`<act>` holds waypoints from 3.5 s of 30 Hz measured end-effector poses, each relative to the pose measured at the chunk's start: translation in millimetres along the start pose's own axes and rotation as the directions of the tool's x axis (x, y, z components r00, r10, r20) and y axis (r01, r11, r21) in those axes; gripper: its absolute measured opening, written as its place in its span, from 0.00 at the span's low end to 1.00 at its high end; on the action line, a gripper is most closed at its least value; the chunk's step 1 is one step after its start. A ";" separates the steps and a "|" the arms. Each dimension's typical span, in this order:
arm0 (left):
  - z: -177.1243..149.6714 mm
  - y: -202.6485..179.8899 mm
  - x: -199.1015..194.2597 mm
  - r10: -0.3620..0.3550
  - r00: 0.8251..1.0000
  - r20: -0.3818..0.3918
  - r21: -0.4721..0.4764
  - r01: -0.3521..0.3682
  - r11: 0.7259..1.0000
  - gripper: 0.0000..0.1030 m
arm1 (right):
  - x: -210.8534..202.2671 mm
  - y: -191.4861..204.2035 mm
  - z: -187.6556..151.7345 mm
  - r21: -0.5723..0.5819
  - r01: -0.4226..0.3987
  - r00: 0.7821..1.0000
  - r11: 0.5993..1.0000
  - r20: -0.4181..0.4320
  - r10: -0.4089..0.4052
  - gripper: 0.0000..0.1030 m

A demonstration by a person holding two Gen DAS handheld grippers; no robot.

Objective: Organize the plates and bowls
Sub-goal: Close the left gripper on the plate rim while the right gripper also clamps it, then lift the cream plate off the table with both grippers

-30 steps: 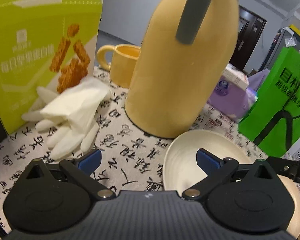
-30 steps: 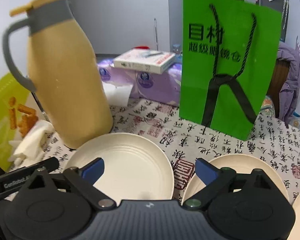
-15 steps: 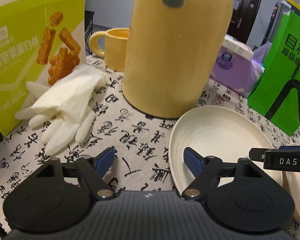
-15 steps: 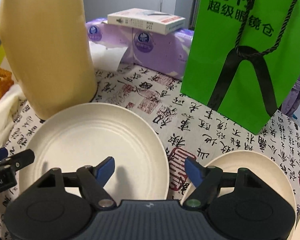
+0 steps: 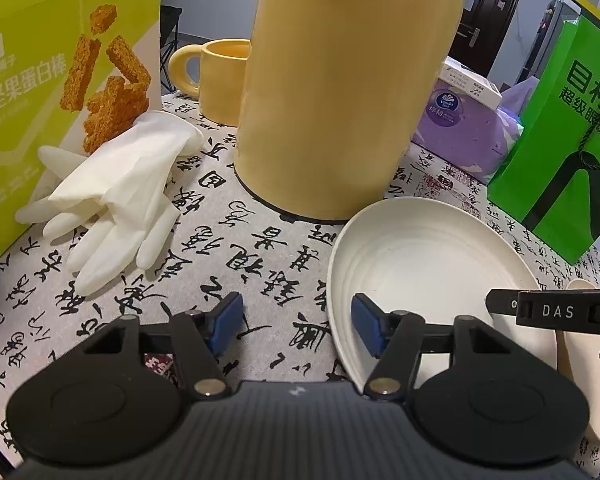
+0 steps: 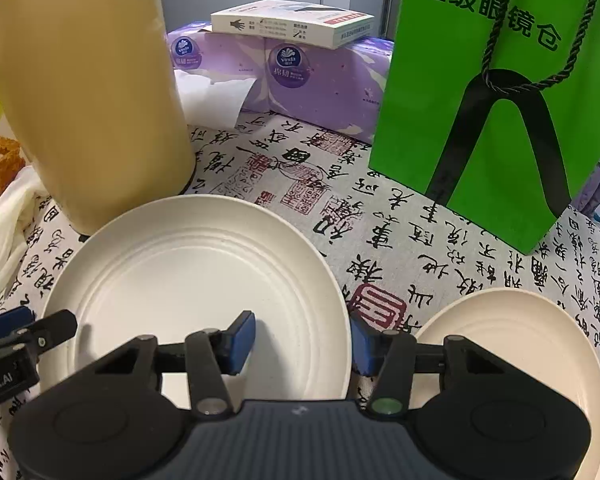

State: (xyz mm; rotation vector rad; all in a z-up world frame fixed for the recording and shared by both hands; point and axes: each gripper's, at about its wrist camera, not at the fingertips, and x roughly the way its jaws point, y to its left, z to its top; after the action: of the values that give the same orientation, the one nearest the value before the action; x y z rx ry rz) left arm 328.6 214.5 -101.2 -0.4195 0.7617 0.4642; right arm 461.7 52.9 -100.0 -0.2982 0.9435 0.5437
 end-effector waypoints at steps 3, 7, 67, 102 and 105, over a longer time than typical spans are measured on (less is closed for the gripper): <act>0.0 -0.4 -0.2 0.004 1.000 0.002 -0.001 -0.004 1.000 0.57 | -0.7 -1.9 -0.1 0.009 0.007 1.000 1.000 0.002 -0.007 0.37; -0.5 -1.6 -0.5 -0.001 1.000 -0.001 0.005 0.001 1.000 0.40 | -2.0 -2.8 -0.9 0.008 0.023 1.000 1.000 0.001 -0.023 0.27; -1.4 -2.9 -35.5 0.009 0.995 0.101 0.011 -0.010 1.000 0.18 | -61.1 6.0 -23.4 -0.010 -0.074 0.981 0.997 0.177 0.074 0.10; -8.6 -9.5 -94.6 -0.056 0.967 0.248 0.057 0.044 0.997 0.17 | -125.5 18.4 -63.0 0.018 -0.007 0.940 1.000 0.341 0.001 0.11; -9.9 -11.3 -99.0 -0.066 0.964 0.258 0.065 0.051 0.997 0.17 | -131.1 19.2 -67.4 0.024 0.002 0.936 1.000 0.352 -0.010 0.11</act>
State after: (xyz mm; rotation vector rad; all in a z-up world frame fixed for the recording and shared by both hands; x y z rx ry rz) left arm 266.5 175.8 -32.8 -0.3180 0.5054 0.4311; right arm 343.6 -3.3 -29.4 -0.1742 0.6002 0.5580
